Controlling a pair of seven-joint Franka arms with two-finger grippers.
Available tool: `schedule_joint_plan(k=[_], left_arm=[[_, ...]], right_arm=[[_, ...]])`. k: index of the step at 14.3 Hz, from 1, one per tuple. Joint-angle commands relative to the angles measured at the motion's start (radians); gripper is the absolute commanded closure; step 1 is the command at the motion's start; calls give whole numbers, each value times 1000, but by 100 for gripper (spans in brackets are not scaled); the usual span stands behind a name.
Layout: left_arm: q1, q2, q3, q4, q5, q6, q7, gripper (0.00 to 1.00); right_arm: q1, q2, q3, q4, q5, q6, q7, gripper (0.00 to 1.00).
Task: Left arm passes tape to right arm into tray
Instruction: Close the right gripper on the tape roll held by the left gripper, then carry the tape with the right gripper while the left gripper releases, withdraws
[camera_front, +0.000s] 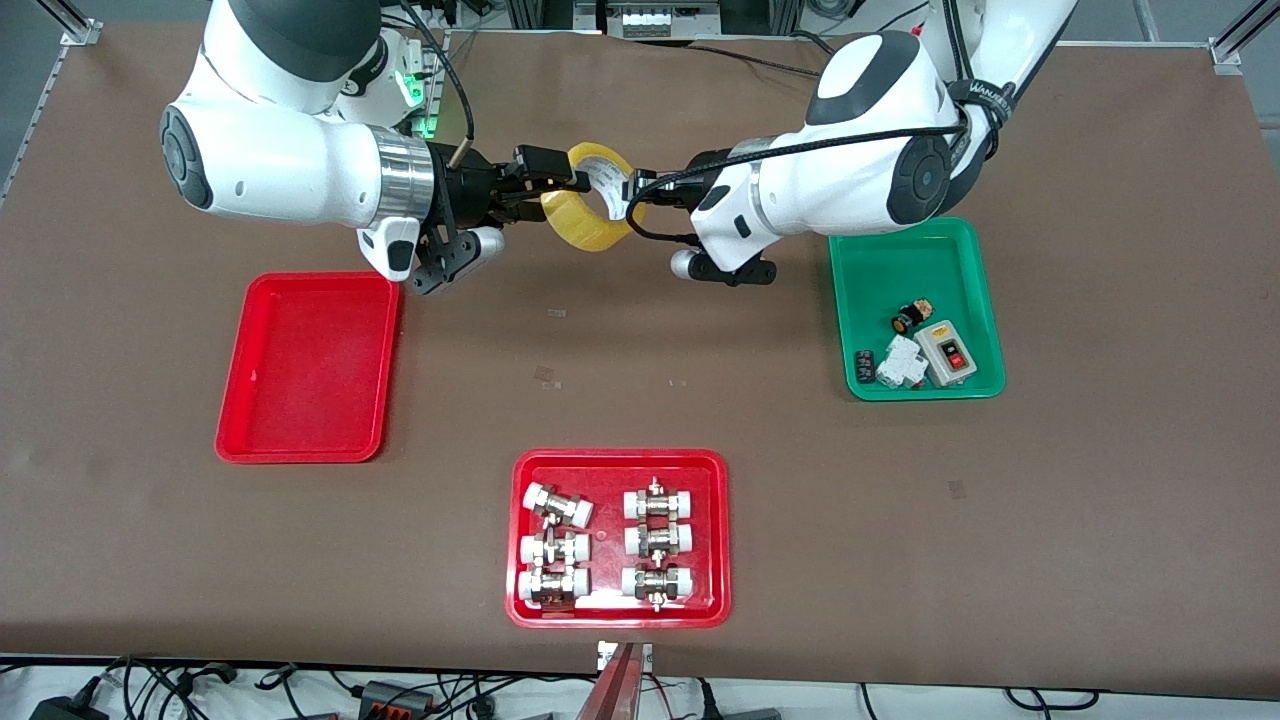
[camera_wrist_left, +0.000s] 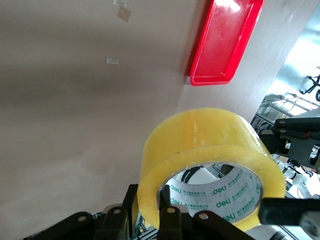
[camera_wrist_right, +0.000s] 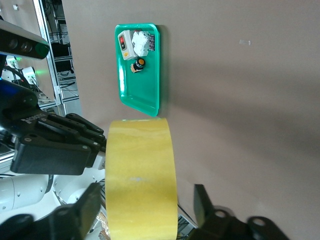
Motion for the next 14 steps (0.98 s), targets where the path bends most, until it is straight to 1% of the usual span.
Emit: schedule_joint_plan(k=[1,2,3,4,7,8,9,10,12,14], left_arm=[[4,5,-1,30,-22,-26,6,100],[4,7,-1,30,-22,-26,6,100],[4,7,-1,30,-22,-26,6,100],[4,5,-1,30,-22,-26,6,100],[7,5,1,30,-22,-27,3,99],[10,5,1,30,-22,-29,-8,81],[11,2,4,30,-12,-50,-2,18],[17,1,7,34,-12,-73,-2,0],[47,1,2,40,-12,-89,-5,0],[92,-5,7,44,-9,-156,-5,0]], right_arm=[[2,6,-5,7,23,-25,6,63],[2,7,-5,7,23,-26,4,72],[2,7,-5,9,23,-26,4,77],[2,7,-5,9,23,-26,3,79],[0,7,-5,9,23,-26,1,79],[0,10,-5,9,23,-26,1,79],[0,10,-5,9,23,-28,1,79],[0,10,-5,9,23,-28,0,79],[0,12,-5,9,23,-28,0,79],[0,12,-5,9,23,-28,-5,79]])
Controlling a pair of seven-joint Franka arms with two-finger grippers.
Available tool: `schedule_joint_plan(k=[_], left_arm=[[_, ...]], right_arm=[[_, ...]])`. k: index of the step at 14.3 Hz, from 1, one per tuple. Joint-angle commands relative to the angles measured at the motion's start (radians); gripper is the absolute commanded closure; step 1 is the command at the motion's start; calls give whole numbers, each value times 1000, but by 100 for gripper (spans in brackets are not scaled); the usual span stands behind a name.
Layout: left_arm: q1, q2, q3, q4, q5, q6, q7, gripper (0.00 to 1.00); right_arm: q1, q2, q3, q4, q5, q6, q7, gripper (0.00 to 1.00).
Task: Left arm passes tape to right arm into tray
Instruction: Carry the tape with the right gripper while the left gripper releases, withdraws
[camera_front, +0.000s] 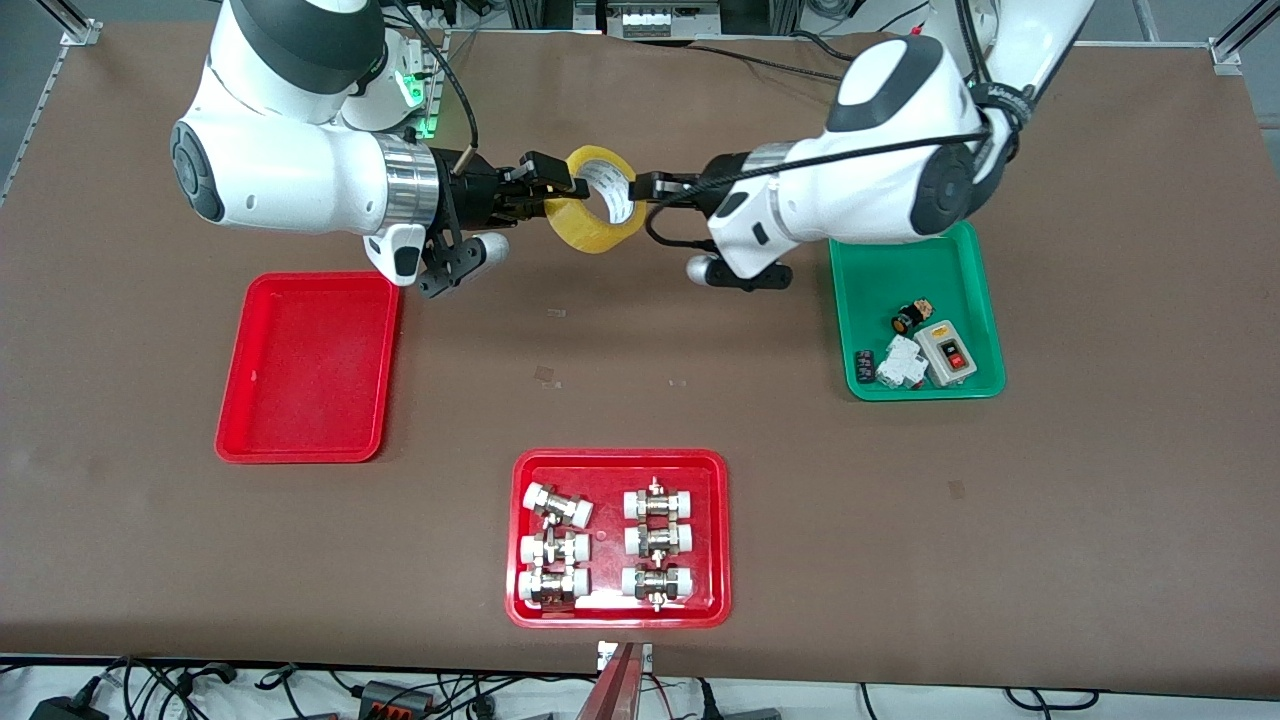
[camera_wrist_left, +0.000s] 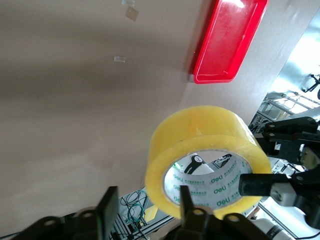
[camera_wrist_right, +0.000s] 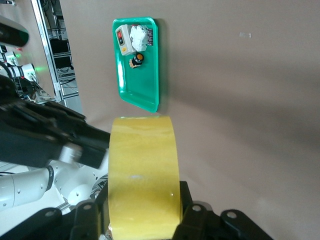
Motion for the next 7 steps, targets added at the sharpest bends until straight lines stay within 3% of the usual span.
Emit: schedule_joint_plan(k=[1,4,7], left_arm=[[75,-23,4,20,-7,-126,-3,0],[159,-98,-8,20,141,-248,6,0],[239,-155,-3,20,166,-330,6,0]], right_arm=[[0,-3,-4,8,10,-16,-13,79],[-15,34,-7,8,9,-36,-41,79],[-83,76,-14,6,0,-36,-41,79]])
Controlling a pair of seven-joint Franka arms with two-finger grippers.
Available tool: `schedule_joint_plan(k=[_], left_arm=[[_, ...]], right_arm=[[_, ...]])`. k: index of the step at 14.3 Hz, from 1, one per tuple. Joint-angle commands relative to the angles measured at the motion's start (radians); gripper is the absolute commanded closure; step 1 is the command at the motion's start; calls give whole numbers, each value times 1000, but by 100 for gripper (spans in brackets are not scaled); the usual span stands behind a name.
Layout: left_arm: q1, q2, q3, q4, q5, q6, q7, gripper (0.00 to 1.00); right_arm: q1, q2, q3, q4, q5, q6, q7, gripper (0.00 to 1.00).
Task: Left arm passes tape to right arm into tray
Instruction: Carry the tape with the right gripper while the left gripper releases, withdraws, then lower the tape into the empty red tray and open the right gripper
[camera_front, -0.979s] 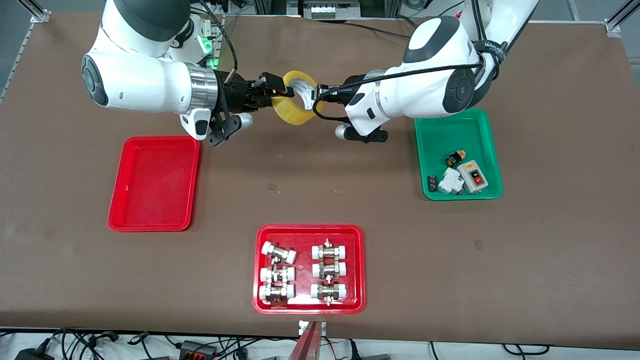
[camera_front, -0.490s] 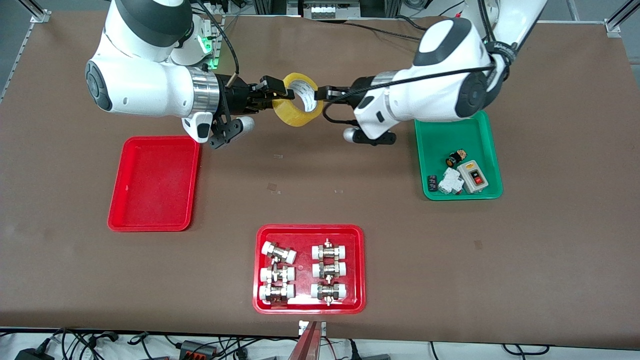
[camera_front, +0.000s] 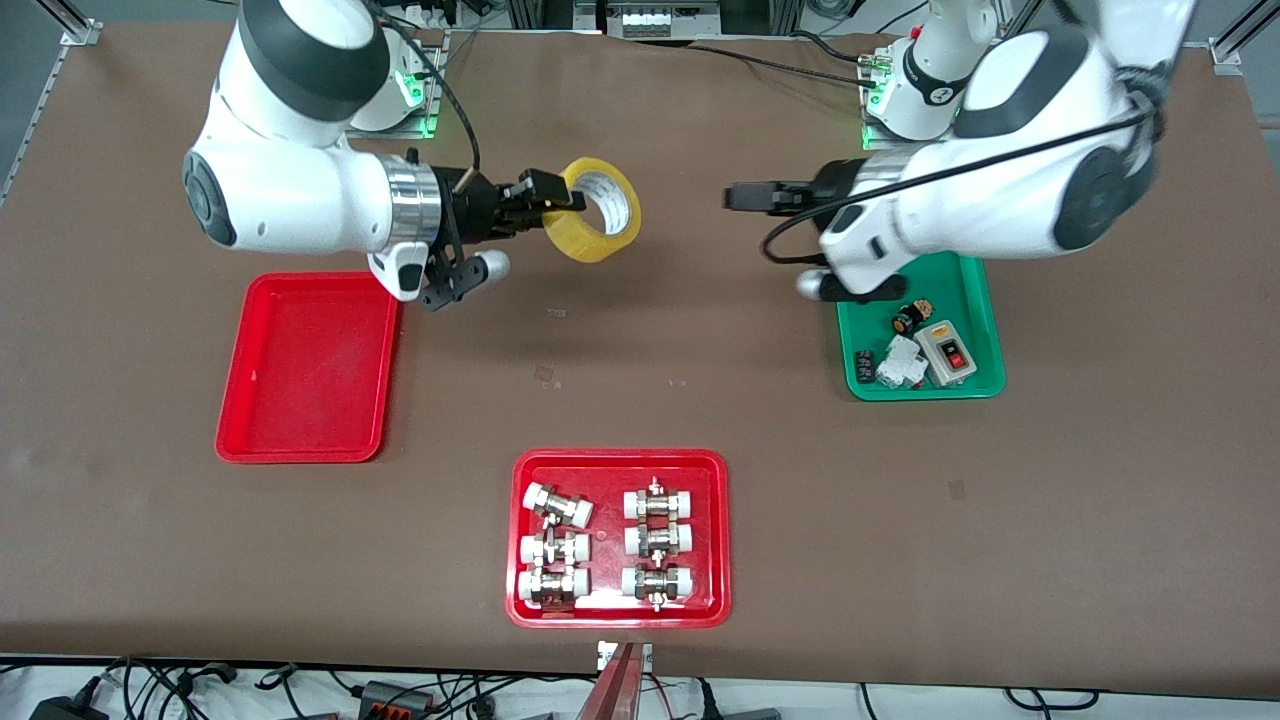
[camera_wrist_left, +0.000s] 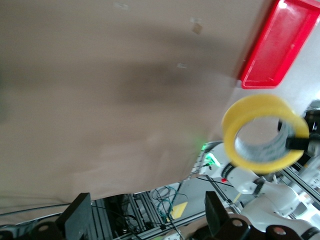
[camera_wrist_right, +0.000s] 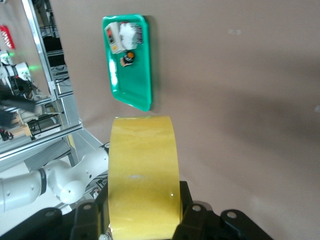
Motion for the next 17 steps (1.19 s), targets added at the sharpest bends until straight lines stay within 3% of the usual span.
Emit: schedule_joint_plan(k=[1,3,7,11,15,17], left_arm=[[73,-75,0,-13,30,-65,6,0],[109,-79,-5,-10,109,-103,6,0],[121,-75,3,87,229,-204,6,0],[157,-81,29,91,307,-252,8,0],[60,-112,257,90,320,-246,41,0],[3,-138,337,88,365,-246,104,0]], right_arm=[[-114,46,-1,12,3,-26,-24,79],[-245,78,-2,13,3,-61,-61,79],[-510,191,-2,15,-28,-112,-199,78],[-675,308,-2,16,-100,-137,-450,78],[-739,388,-2,15,-132,-128,-590,78],[-742,413,-2,13,-134,-118,-621,76]])
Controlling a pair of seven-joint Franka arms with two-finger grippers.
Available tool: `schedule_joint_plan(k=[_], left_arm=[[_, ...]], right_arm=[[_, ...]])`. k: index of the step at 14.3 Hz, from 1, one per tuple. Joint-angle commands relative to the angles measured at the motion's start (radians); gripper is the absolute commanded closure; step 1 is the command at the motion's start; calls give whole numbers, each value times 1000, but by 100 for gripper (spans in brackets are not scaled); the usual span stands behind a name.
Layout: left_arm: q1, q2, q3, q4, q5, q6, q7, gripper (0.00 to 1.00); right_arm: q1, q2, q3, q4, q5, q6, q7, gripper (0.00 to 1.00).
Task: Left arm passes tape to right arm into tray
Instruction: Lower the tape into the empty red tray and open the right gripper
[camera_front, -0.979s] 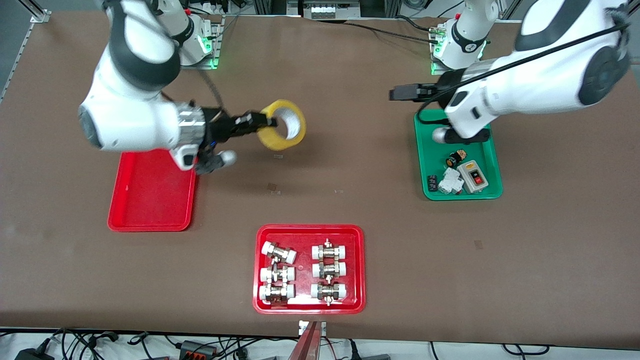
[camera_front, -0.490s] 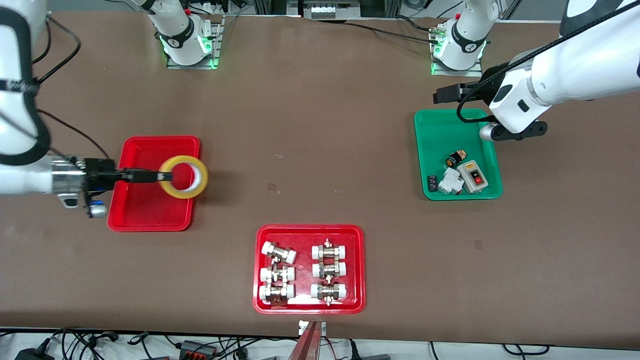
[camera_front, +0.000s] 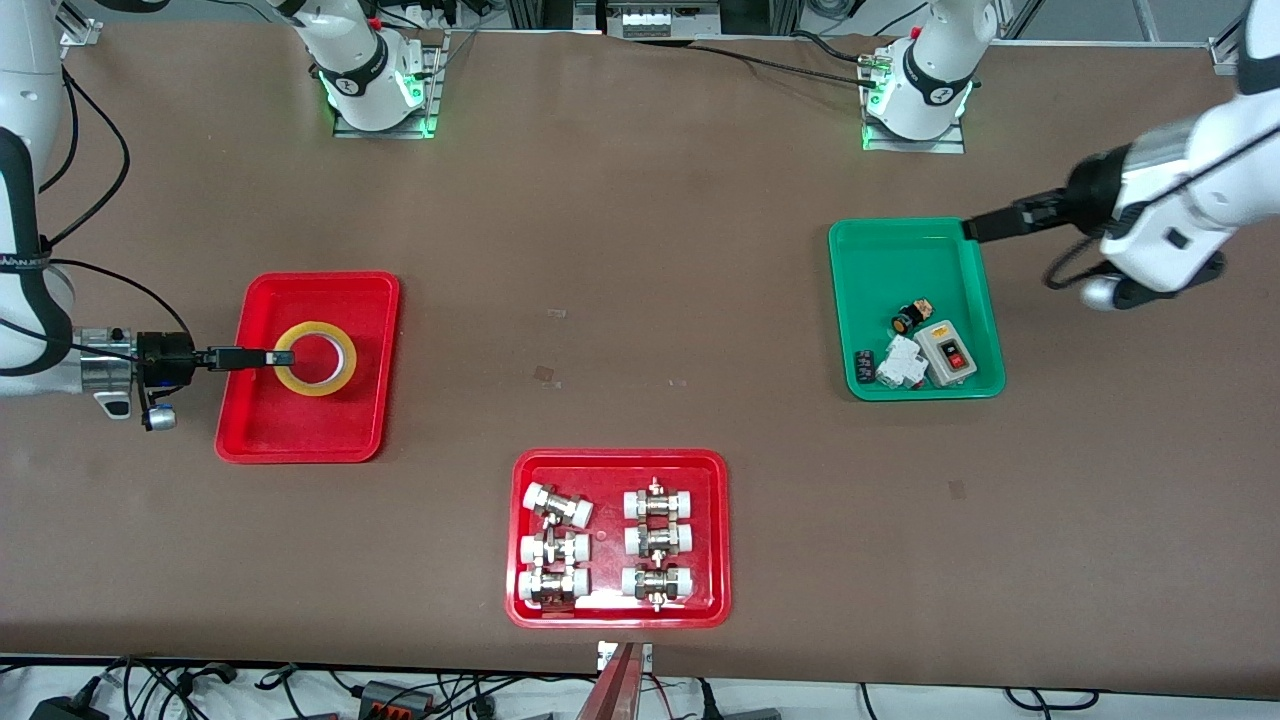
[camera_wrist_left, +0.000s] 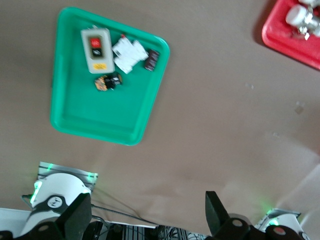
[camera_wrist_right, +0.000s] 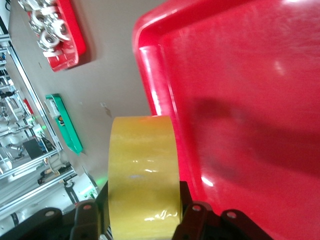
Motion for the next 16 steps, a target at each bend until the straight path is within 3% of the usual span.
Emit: schedule_joint_plan(k=[1,4,7,8,9,10,12,16], left_arm=[[-105,-53,100,-1,113,-16,121,0],[-173,-100,210,-55,143,11,281,0],[-186,-178,244,-174,147,117,388,0],[-193,-212,253,-220,149,150,405,0],[-210,-247,269,-269,150,187,407,0],[-225,-289,276,-326,156,227,422,0],[-228,-340,269,-396,169,283,436,0],[-227,-318,258,-337,242,292,422,0]], right_arm=[[-17,25,20,17,-14,-8,-41,76],[-36,56,20,20,-14,27,-110,76],[-34,58,22,20,-14,42,-112,75],[-36,59,22,17,-14,41,-112,62],[-37,59,20,17,-14,39,-112,25],[-37,59,20,17,-15,36,-115,0],[-37,62,20,7,-34,32,-118,0],[-24,58,20,-14,-118,80,-118,0]])
